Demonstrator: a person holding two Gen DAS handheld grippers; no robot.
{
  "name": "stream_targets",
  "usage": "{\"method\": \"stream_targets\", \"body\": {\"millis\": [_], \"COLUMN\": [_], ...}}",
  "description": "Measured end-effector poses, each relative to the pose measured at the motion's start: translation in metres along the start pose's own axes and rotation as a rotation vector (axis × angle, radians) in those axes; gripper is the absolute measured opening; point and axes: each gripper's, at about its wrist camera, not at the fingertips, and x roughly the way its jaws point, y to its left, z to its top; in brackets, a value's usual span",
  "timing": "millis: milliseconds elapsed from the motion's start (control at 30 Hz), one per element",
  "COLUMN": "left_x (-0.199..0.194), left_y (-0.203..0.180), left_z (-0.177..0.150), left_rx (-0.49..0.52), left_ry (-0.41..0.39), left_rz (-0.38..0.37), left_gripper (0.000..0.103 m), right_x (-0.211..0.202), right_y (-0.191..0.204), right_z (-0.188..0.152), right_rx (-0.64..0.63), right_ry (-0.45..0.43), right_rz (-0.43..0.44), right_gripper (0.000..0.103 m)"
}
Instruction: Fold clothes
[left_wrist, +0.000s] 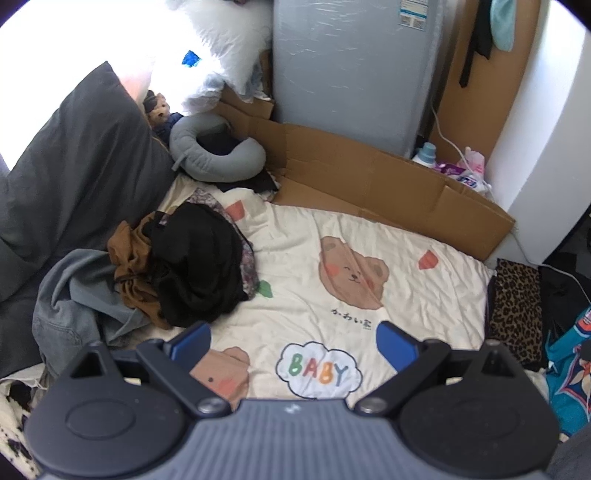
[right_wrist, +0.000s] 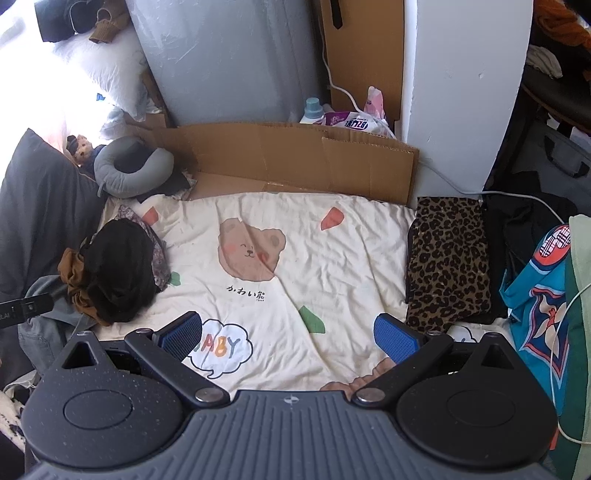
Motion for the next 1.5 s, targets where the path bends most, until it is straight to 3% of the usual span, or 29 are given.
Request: {"method": "stream_targets", "body": {"millis": [267, 400, 1067, 1500], "left_x": [0.014, 0.022, 0.057, 0.090], "left_y": [0.038, 0.056, 0.128, 0.148], "left_z": [0.000, 0.002, 0.004, 0.018], "left_rx": [-0.038, -0.053, -0.124, -0.115], "left_ry": [-0.014, -0.015, -0.037, -0.053], "left_rz": [-0.035, -0.037, 0.008, 0.032], "left_gripper": [0.098, 0.098, 0.097, 0.097], "right_x": [-0.002, 0.000, 0.052, 0.092], "right_y": [-0.004, 0.009, 0.055, 0.072], "right_z": [0.006, 0.013, 0.044, 0.074], "right_rx": [0.075, 0.025, -0.062, -0.119], "right_ry": [-0.066, -0.107, -0.114, -0.097], "right_rz": [0.047, 0.025, 0.040, 0.099], "right_gripper": [0.102, 0.102, 0.102, 0.102]}}
